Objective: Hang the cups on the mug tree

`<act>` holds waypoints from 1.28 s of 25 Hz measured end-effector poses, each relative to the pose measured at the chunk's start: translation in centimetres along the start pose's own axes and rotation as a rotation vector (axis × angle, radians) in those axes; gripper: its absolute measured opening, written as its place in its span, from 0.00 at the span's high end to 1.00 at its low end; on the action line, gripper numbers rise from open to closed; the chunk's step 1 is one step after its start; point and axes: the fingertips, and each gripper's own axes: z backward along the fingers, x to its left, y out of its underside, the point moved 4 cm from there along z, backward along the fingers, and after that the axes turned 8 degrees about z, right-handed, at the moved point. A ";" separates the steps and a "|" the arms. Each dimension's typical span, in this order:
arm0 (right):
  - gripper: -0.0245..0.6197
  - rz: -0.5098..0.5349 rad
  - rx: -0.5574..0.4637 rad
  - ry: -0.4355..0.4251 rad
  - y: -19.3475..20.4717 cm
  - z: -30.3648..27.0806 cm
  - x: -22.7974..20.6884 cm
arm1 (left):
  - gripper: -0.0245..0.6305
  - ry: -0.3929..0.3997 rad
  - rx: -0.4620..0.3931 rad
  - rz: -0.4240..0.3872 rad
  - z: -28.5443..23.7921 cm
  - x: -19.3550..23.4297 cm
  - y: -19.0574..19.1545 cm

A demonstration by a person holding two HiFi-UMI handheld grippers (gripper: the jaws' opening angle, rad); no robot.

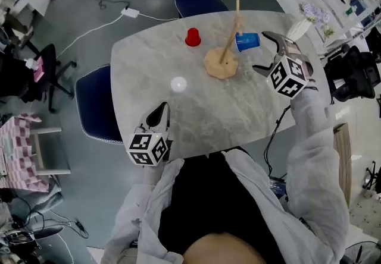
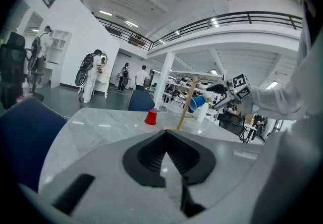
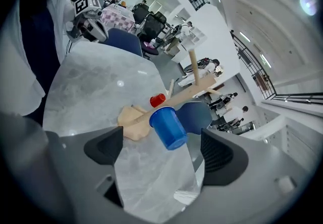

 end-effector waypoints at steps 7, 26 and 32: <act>0.20 -0.191 -0.082 0.022 -3.9 2.4 3.9 | 0.96 0.064 0.018 -0.024 1.9 0.6 0.4; 0.20 -0.619 -0.373 -0.009 -16.9 0.4 11.1 | 0.96 0.055 -0.006 0.033 6.6 5.0 1.7; 0.20 -0.864 -0.467 0.050 -18.8 -2.0 8.7 | 0.96 0.039 -0.014 0.034 6.2 5.7 1.0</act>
